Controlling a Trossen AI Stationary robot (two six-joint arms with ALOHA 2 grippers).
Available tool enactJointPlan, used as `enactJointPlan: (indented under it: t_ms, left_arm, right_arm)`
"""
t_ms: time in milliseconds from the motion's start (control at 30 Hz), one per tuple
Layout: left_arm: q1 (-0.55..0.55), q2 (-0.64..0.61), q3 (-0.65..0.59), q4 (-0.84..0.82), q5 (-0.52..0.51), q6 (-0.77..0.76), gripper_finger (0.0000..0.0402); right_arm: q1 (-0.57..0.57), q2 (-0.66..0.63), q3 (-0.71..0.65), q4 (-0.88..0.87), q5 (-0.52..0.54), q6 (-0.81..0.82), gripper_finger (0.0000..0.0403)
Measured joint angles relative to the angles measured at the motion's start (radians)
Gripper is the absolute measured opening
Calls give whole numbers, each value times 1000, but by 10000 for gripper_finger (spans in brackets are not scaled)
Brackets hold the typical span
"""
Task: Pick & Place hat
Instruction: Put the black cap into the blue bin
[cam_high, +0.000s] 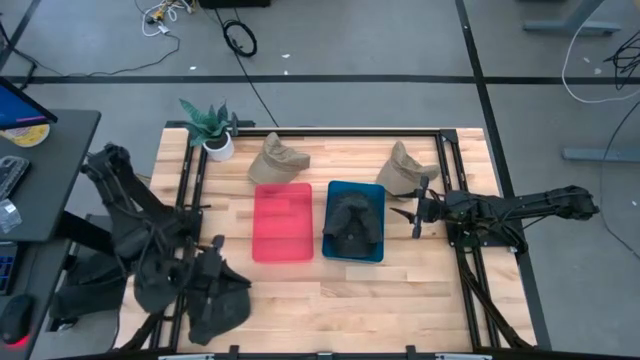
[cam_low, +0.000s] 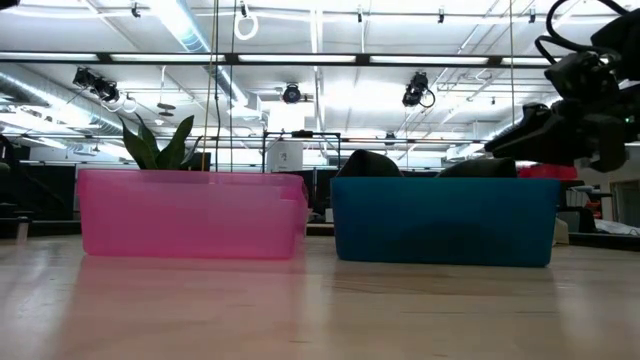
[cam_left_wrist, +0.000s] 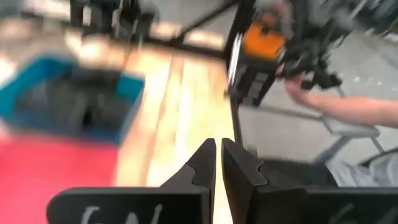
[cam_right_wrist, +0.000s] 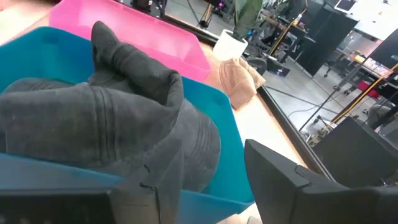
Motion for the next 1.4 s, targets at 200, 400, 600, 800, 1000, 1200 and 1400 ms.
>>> enactJointPlan:
  t_ms: [200,400,600,800,1000,1200,1400]
  left_arm:
    - [-16,118,183,-372,199,-408,28]
    - [-14,234,211,-501,484,-715,28]
    - [-21,372,210,-594,636,-846,28]
    - [-22,484,210,-614,716,-858,33]
    - [-26,553,209,-594,734,-855,88]
    - [-56,562,209,-595,710,-884,182]
    - [-89,561,179,-591,679,-942,236]
  right_arm:
    - [0,0,0,17,0,-21,173]
    - [0,1,0,31,0,-21,173]
    - [0,0,0,35,0,15,173]
    - [0,0,0,34,-1,32,173]
    - [0,0,0,34,-1,32,173]
    - [0,0,0,34,-1,32,173]
    - [0,0,0,35,-1,32,173]
